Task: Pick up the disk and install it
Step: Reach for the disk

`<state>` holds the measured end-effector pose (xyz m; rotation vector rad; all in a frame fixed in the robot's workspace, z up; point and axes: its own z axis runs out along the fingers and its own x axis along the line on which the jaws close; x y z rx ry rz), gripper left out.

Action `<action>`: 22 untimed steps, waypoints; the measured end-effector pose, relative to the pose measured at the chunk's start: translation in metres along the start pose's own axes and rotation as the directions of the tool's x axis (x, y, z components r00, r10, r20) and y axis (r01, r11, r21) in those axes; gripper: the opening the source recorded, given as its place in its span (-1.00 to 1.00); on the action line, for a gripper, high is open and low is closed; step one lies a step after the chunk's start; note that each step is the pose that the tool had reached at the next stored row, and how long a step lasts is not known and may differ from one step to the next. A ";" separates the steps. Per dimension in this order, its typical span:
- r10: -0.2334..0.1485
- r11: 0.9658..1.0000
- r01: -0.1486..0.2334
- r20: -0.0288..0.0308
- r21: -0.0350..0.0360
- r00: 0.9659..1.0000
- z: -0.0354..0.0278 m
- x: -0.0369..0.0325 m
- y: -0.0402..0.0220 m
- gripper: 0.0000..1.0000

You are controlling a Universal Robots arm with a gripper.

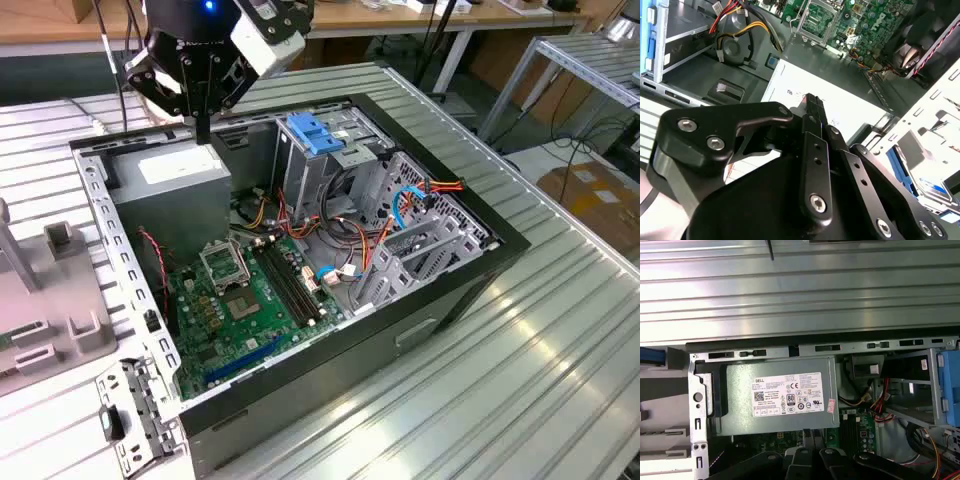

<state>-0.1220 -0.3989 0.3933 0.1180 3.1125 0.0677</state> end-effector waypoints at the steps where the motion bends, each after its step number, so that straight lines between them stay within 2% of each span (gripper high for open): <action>1: 0.000 1.000 0.000 0.000 0.000 1.000 0.0000 0.0000 0.0000 -0.79; 22: 0.000 1.000 0.000 0.000 0.000 1.000 -0.0001 0.0051 -0.0004 -0.79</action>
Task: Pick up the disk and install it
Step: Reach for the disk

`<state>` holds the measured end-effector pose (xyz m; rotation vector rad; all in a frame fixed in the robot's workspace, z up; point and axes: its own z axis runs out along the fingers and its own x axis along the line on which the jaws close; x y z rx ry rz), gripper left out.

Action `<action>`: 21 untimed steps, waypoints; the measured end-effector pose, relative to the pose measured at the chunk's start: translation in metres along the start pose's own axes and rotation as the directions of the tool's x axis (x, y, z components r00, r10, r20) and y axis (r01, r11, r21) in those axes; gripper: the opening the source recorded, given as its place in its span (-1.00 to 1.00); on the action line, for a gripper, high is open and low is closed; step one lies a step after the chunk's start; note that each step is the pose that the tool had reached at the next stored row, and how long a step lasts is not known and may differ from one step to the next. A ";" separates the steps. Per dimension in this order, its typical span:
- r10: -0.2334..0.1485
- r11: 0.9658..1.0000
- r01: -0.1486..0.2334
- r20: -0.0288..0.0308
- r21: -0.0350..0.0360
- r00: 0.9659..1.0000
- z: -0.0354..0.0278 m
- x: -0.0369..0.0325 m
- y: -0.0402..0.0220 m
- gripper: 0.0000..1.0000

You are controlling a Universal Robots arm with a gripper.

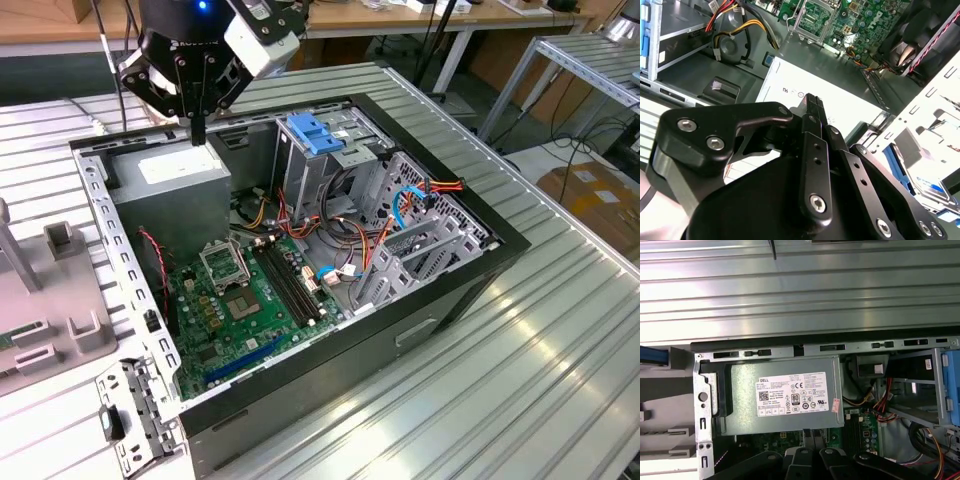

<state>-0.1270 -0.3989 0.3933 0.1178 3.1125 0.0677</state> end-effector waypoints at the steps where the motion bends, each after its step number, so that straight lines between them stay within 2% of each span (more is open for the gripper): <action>1: 0.000 1.000 0.000 0.000 0.000 1.000 0.0000 0.0000 0.0000 -0.79; 21: 0.000 1.000 0.000 0.000 0.000 1.000 -0.0001 0.0037 -0.0003 -0.79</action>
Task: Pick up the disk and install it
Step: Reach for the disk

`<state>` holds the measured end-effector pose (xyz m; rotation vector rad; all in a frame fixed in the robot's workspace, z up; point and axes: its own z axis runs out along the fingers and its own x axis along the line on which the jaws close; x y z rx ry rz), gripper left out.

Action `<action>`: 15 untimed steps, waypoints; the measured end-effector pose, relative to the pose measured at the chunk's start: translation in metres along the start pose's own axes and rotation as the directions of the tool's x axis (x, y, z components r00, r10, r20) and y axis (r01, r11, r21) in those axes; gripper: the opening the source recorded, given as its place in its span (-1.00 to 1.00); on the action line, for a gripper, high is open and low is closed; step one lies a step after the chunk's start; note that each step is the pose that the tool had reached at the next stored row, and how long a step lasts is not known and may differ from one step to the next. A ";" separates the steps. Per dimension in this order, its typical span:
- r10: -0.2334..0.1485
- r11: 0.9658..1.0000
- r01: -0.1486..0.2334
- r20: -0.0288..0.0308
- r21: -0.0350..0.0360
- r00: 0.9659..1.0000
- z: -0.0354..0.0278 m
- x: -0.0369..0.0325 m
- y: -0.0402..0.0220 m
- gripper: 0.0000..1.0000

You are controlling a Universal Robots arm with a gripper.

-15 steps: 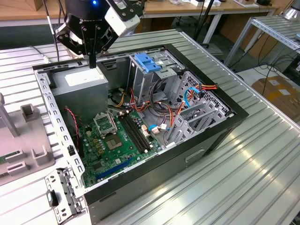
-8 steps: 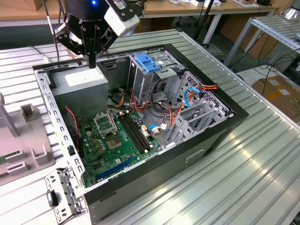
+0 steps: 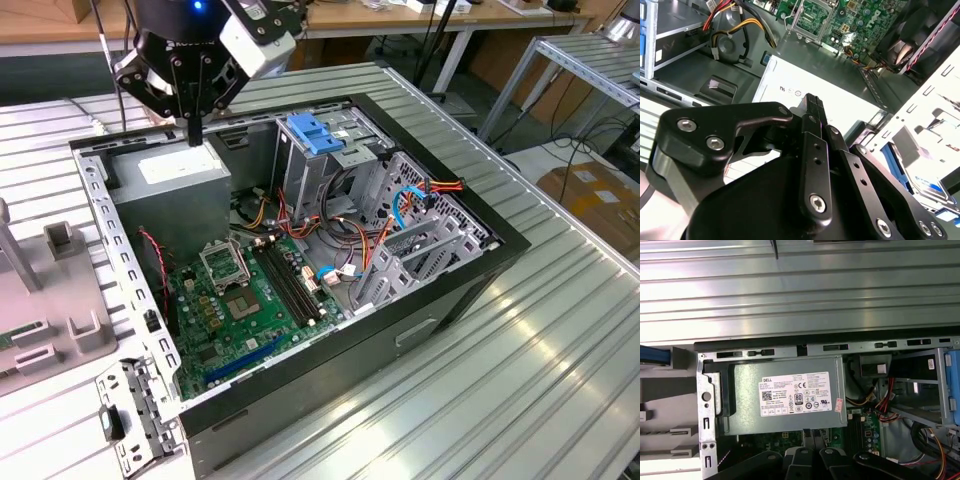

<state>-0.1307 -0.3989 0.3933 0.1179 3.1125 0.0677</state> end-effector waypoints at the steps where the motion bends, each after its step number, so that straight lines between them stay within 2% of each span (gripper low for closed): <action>1: 0.000 1.000 0.000 0.000 0.000 1.000 0.0000 0.0002 0.0000 -0.79; 15: 0.000 1.000 0.000 0.000 0.000 1.000 -0.0001 0.0037 -0.0003 -0.79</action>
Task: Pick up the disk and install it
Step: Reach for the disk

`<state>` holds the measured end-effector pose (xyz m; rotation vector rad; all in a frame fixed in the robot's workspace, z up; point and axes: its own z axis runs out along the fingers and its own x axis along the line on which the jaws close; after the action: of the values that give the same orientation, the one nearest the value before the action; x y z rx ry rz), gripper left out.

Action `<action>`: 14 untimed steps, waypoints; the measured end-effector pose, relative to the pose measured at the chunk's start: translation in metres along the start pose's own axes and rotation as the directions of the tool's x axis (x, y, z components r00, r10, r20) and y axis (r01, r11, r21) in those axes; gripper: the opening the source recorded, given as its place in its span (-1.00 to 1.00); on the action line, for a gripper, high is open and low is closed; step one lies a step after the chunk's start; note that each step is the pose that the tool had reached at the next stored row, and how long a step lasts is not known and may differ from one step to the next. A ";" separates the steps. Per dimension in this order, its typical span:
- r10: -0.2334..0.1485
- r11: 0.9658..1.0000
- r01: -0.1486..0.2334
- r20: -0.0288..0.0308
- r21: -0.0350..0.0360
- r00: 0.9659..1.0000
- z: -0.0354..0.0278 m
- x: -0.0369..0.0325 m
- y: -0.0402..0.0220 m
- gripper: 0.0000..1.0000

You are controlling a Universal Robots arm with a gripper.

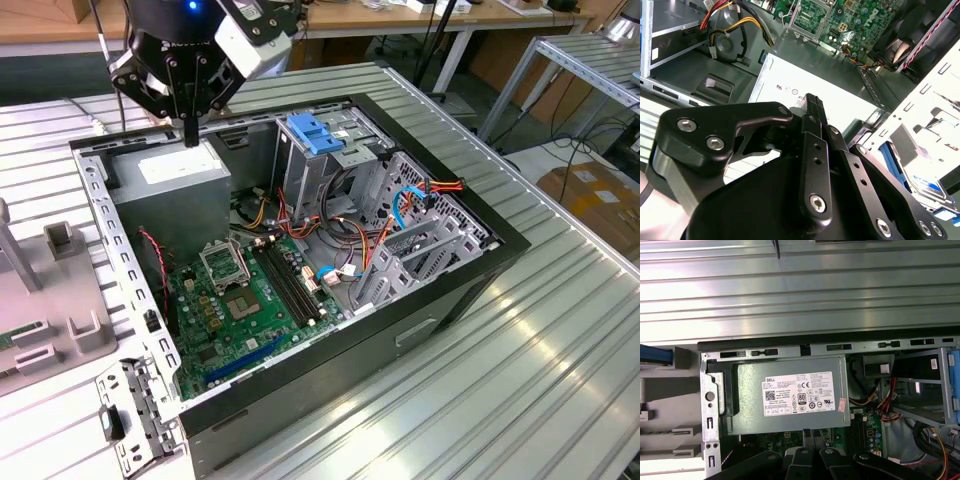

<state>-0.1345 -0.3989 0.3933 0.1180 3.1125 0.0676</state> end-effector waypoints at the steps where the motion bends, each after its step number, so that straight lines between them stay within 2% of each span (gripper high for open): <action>1: 0.000 1.000 0.000 0.000 0.000 1.000 0.0000 0.0003 0.0000 -0.79; 14: 0.000 1.000 0.000 0.000 0.000 1.000 -0.0002 0.0053 -0.0004 -0.79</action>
<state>-0.1397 -0.3990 0.3933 0.1180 3.1125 0.0676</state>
